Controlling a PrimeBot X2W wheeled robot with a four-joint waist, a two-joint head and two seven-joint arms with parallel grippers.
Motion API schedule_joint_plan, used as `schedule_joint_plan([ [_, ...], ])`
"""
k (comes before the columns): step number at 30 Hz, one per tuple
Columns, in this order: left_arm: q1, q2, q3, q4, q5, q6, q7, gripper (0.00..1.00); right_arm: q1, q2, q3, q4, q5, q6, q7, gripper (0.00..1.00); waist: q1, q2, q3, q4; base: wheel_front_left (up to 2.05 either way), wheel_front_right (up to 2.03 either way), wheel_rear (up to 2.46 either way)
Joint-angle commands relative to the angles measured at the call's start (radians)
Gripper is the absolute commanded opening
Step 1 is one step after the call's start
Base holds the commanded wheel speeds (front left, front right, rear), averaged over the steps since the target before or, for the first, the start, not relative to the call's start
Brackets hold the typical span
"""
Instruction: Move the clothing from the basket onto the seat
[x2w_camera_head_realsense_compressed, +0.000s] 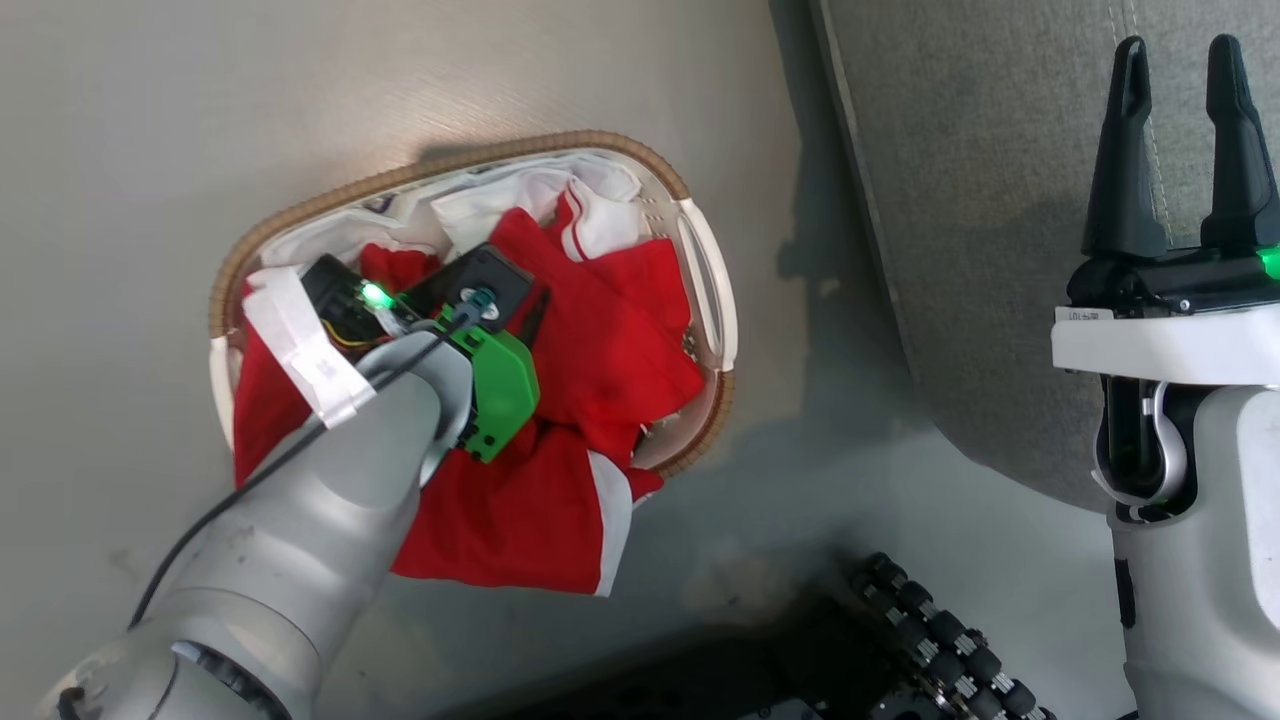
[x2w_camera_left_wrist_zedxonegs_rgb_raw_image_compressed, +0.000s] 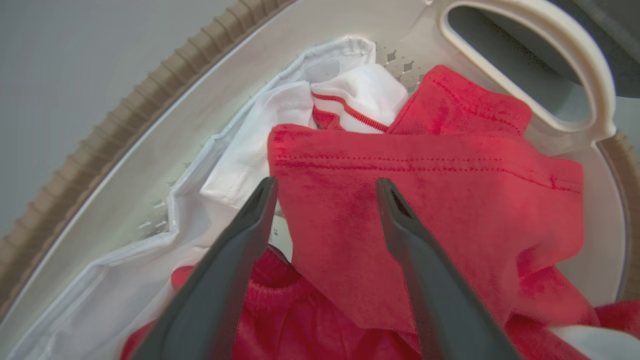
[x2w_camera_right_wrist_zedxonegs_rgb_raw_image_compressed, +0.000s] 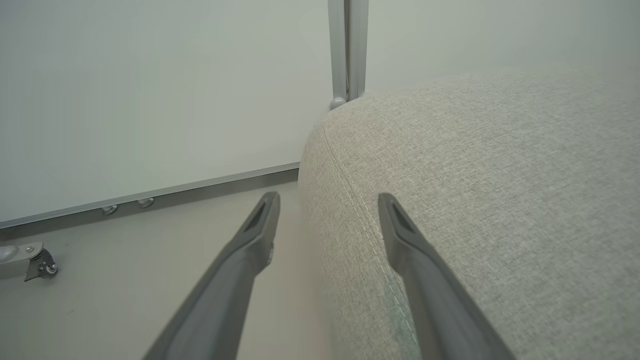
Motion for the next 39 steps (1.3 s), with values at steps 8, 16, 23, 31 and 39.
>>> schedule_joint_plan([
  [8, -0.072, 0.033, 0.011, 0.064, -0.062, 0.001, 0.005, 1.00, -0.027, -0.002, 0.018, -0.015, 0.028, -0.001, -0.005, 1.00, -0.0001, -0.0001, 0.106, -0.067, 0.00, 0.00, 0.00],
  [16, -0.045, 0.028, -0.034, 0.039, -0.150, 0.001, 0.085, 1.00, -0.030, -0.002, 0.041, -0.019, 0.034, -0.001, -0.005, 1.00, -0.0001, -0.0001, 0.115, -0.076, 0.00, 0.00, 0.00],
  [23, -0.042, 0.042, -0.106, -0.003, -0.189, 0.001, 0.111, 0.00, -0.029, -0.002, 0.037, -0.019, 0.027, -0.001, -0.005, 1.00, -0.0001, -0.0001, 0.105, -0.073, 0.00, 0.00, 0.00],
  [31, -0.007, 0.032, -0.148, -0.021, -0.211, 0.001, -0.026, 0.00, -0.008, -0.002, 0.023, 0.006, -0.009, -0.001, -0.005, 1.00, -0.0001, -0.0001, 0.022, -0.026, 0.00, 0.00, 0.00],
  [39, 0.064, 0.022, -0.129, -0.115, -0.195, 0.008, -0.080, 0.00, 0.043, -0.002, 0.016, 0.042, -0.090, -0.001, -0.005, 1.00, -0.0001, -0.0001, -0.140, 0.045, 0.00, 0.00, 0.00],
])
